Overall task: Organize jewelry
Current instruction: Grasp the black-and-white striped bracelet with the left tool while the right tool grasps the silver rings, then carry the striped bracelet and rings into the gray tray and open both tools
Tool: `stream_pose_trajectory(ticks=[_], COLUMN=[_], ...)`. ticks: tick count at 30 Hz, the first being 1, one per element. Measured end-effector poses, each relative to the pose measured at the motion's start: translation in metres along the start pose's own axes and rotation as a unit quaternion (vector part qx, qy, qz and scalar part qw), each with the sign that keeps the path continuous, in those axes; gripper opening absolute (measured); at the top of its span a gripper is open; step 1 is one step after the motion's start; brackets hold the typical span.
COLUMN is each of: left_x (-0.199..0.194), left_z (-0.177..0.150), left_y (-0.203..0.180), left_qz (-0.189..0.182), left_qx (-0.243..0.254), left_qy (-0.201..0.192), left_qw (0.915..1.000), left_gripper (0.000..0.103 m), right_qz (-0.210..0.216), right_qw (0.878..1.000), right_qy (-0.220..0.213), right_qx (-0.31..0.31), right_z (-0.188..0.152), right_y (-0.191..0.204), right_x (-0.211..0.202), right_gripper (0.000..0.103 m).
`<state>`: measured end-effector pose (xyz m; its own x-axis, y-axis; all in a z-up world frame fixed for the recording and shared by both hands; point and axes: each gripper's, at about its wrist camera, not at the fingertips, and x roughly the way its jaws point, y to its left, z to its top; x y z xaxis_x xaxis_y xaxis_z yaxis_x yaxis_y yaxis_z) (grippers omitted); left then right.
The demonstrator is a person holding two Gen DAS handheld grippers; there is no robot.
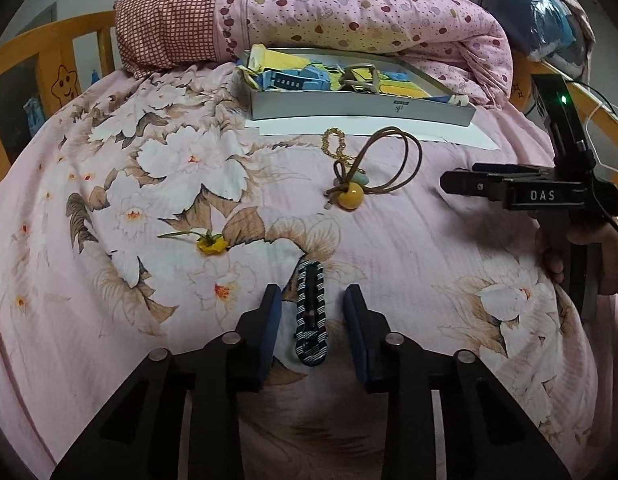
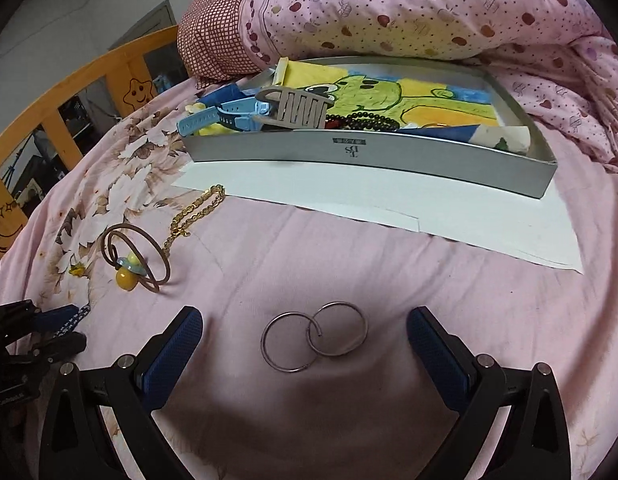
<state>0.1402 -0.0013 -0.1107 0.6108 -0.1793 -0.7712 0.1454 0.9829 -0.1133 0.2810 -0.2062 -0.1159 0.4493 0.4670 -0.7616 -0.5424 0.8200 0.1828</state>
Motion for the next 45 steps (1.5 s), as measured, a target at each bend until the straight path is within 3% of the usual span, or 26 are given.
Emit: stream_pose_trajectory(ticks=[6,11,14,17,25,27,29,31,32,45], left_x=[-0.003,-0.004,-0.004,-0.005,-0.001,0.0,0.0,0.0,0.0,-0.025], left_z=[-0.002,-0.002,-0.002,-0.002,0.002,0.004,0.006,0.006,0.006,0.003], left_y=[0.0,-0.001,-0.001,-0.001,-0.001,-0.002,-0.004,-0.005,-0.005,-0.009], left_qz=[0.001,0.002,0.004,0.003,-0.006,-0.01,-0.014,-0.016,-0.017,-0.027], left_qx=[-0.009,-0.011,-0.011,-0.013,-0.018,-0.02,-0.02,-0.021,-0.023,-0.036], left_qy=[-0.003,-0.004,-0.004,-0.004,-0.001,-0.001,-0.002,-0.003,-0.003,-0.02], left_qw=[1.0,0.9999,0.9999,0.9999,0.9998,0.9997,0.9997,0.9996,0.9996,0.9988], left_gripper=[0.023,0.022,0.021,0.012,0.012,0.012,0.012,0.012,0.012,0.011], right_qz=[0.019,0.024,0.024,0.034,0.044,0.04,0.036,0.029,0.025,-0.002], right_qw=[1.0,1.0,0.999,0.999,0.999,0.999,0.999,1.0,1.0,1.0], right_qy=[-0.007,-0.005,-0.002,-0.002,-0.002,-0.003,-0.005,-0.007,-0.007,-0.015], right_qx=[0.008,-0.015,-0.034,-0.039,-0.018,-0.014,-0.01,-0.002,0.001,-0.006], right_z=[-0.004,-0.008,-0.009,-0.008,-0.007,-0.007,-0.008,-0.008,-0.009,-0.04], right_y=[0.002,0.018,0.026,0.031,0.034,0.034,0.034,0.033,0.033,0.069], right_x=[-0.005,-0.005,-0.003,-0.002,0.002,0.002,0.001,0.0,-0.001,-0.042], right_gripper=[0.103,0.091,0.082,0.072,0.04,0.037,0.029,0.012,0.008,0.004])
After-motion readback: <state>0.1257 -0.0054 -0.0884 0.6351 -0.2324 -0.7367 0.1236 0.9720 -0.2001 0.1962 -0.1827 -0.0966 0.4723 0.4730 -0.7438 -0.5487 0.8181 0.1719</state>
